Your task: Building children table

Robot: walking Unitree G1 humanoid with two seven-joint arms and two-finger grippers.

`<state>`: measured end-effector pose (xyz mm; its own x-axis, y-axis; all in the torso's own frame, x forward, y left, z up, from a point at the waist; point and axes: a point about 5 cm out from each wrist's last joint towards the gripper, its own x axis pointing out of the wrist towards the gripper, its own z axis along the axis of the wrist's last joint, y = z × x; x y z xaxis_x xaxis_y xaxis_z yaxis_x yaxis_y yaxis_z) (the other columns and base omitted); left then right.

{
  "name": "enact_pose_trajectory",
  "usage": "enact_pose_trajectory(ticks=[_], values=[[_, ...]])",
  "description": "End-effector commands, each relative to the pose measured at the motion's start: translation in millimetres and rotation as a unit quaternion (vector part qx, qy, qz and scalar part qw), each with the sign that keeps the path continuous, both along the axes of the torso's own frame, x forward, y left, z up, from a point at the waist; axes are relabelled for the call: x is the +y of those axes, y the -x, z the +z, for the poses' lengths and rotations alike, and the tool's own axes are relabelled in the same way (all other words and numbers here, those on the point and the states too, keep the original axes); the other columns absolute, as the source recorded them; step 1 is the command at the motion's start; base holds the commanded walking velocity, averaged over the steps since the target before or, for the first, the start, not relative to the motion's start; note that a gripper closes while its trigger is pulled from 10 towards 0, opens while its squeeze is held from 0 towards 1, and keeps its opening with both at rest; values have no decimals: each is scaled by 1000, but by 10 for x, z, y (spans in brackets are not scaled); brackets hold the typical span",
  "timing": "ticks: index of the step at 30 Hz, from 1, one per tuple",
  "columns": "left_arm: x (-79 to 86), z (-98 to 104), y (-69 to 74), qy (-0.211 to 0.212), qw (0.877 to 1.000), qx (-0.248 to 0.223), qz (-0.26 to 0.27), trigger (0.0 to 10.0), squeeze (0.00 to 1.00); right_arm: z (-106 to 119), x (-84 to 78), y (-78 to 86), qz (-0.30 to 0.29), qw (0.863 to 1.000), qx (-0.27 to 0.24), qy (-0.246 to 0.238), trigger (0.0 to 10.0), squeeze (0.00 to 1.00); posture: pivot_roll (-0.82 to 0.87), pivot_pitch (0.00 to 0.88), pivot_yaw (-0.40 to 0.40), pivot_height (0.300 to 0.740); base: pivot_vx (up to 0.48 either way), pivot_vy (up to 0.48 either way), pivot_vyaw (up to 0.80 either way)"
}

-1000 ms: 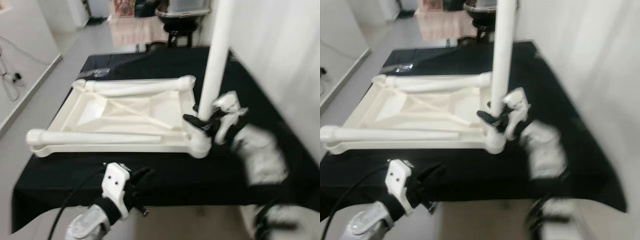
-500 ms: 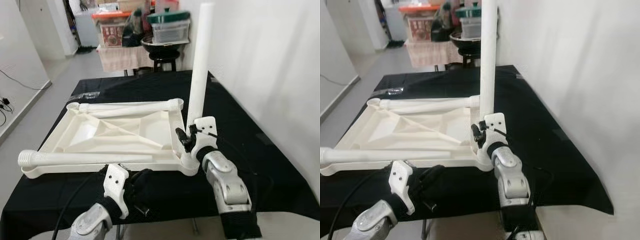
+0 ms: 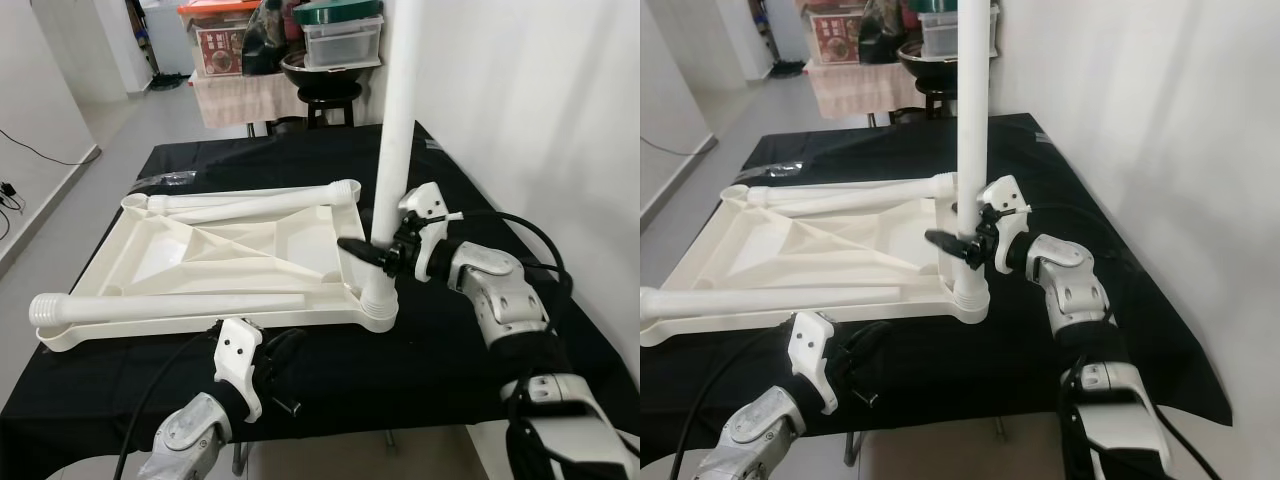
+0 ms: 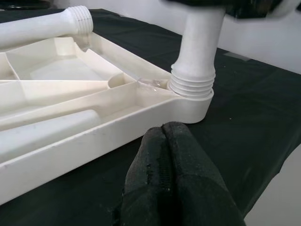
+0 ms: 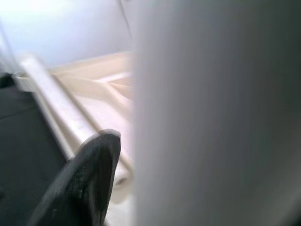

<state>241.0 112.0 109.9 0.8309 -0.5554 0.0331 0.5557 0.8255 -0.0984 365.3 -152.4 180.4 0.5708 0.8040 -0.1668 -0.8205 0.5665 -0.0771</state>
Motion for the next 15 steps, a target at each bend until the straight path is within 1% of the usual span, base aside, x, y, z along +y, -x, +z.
enact_pose_trajectory(ticks=[1,3,4,5,6,9,11,13,15], values=[[15,-22,-25,-5,1000,1,2,10000,0,17,113,-44,32,999,8,18,10000,0,77,0,-2,740,0,0,0],[8,-25,-34,-5,1000,2,1,10000,0,41,125,-76,34,999,11,14,10000,0,80,0,-1,740,0,0,0],[5,-29,-43,-5,1000,1,1,10000,0,73,142,-108,39,999,13,6,2980,0,81,0,-1,740,0,0,0],[3,-33,-50,-5,1000,1,2,10000,0,97,160,-125,47,999,14,1,0,0,84,0,-1,740,0,0,0],[3,-33,-50,-5,1000,1,2,10000,0,97,160,-125,47,999,14,1,0,0,84,0,-1,740,0,0,0],[5,-45,-62,-4,1000,1,2,10000,0,121,157,-134,82,996,17,-7,0,0,75,0,3,740,0,0,0],[7,-49,-67,-3,1000,1,2,10000,0,116,144,-138,84,996,17,-5,0,0,74,0,3,740,0,0,0],[14,-51,-74,-1,1000,1,2,10000,0,88,95,-147,63,998,12,-1,0,0,66,0,8,740,0,0,0],[14,-51,-74,-1,1000,1,2,10000,0,88,95,-147,63,998,12,-1,0,0,66,0,8,740,0,0,0]])
